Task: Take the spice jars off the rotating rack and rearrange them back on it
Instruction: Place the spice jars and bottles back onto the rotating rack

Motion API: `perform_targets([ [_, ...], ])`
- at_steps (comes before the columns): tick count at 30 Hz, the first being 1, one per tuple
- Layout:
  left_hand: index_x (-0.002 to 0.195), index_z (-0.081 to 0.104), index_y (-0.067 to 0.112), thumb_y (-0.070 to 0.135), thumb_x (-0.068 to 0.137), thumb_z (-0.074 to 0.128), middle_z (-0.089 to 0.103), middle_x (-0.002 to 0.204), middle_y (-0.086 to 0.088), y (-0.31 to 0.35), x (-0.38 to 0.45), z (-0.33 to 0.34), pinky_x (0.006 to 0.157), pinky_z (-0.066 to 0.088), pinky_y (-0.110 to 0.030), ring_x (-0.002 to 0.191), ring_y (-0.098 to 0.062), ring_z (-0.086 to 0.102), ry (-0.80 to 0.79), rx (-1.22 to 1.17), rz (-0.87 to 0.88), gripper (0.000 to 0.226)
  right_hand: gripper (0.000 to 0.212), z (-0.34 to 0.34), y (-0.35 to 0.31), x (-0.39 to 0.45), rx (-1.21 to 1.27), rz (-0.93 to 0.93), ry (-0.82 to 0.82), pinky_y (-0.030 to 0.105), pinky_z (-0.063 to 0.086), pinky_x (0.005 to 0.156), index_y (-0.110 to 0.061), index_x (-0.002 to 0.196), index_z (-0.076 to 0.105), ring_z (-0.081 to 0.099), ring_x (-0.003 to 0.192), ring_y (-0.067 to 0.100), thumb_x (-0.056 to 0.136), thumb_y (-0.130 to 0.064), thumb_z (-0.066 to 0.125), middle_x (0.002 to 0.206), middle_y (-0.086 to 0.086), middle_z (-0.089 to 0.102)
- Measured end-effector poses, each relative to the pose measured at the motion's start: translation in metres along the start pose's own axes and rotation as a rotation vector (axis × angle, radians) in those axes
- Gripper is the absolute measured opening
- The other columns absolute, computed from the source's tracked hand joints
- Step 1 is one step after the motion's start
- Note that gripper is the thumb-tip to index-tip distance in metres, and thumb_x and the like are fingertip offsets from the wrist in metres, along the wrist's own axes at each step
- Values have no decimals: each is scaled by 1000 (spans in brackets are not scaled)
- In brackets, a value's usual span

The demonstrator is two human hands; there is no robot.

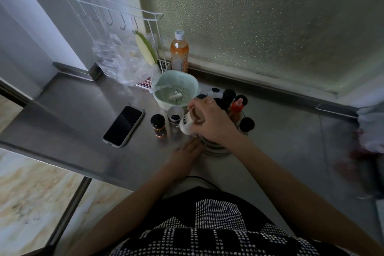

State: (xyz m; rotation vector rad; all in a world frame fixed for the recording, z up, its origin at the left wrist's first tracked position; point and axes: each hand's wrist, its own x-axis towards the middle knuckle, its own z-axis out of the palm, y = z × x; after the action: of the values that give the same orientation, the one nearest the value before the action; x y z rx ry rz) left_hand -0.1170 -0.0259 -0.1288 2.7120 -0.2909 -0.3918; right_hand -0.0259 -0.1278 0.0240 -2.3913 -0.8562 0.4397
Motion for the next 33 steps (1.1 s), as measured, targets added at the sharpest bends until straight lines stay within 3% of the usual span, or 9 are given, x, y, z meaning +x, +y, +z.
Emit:
perform_targets([
  [5,144,25,19,13,85,48,21,156,-7,-17,8,16,95,50,-46,146,-21,10,63,14,-10,64,44,-7,15,19,-133,63,-151,43,50,86,-25,121,47,56,97,31,80,-13,60,119,13,46],
  [12,145,22,19,14,87,45,20,157,-5,-16,6,10,102,45,-43,146,-19,6,96,9,0,63,33,14,10,42,-307,14,-109,45,50,80,-14,119,49,60,97,37,87,-6,52,118,17,50],
  [20,145,23,18,8,84,45,19,157,-4,-10,1,6,107,40,-40,146,-20,6,138,-7,20,65,33,4,4,53,-404,58,-244,38,43,71,-12,118,50,55,97,32,85,-7,50,115,16,54],
  [25,143,31,13,11,87,45,25,155,-8,-8,2,1,107,41,-43,146,-23,12,162,-42,15,58,37,2,-1,57,-490,105,-312,40,47,81,-10,123,52,55,105,34,86,-6,50,122,17,53],
  [33,144,26,14,9,84,46,19,157,-6,-8,2,-4,107,40,-41,146,-19,6,95,-22,-9,64,31,11,-6,63,-600,139,-298,36,46,77,-4,119,56,57,106,33,89,-4,51,118,17,57],
])
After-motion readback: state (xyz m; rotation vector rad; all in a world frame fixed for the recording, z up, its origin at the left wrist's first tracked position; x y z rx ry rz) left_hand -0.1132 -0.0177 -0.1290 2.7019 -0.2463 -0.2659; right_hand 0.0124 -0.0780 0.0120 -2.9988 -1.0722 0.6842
